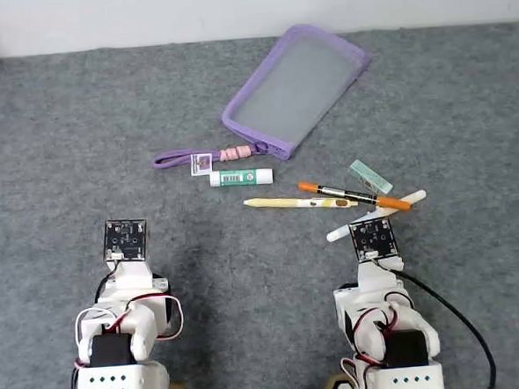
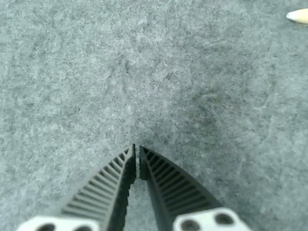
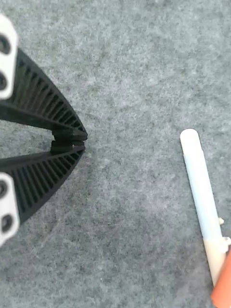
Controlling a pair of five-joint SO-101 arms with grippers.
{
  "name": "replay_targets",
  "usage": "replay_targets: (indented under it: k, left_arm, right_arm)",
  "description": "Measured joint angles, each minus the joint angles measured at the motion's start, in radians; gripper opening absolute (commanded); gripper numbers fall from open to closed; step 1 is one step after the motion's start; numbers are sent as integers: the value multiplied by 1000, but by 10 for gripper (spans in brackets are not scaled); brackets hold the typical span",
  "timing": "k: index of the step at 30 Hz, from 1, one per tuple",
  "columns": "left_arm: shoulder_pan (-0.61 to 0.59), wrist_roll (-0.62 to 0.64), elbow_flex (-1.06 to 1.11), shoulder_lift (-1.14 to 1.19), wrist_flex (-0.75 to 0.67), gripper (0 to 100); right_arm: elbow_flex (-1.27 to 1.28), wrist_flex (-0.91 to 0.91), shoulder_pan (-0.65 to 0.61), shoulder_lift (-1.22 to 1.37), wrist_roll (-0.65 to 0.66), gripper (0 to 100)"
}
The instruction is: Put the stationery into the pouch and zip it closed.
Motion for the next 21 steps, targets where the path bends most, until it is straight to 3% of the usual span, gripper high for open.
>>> replay_targets:
  k: [21]
  left_arm:
    - [0, 0, 0, 0, 0, 14]
  right_arm:
    - [0, 0, 14, 0, 3, 11]
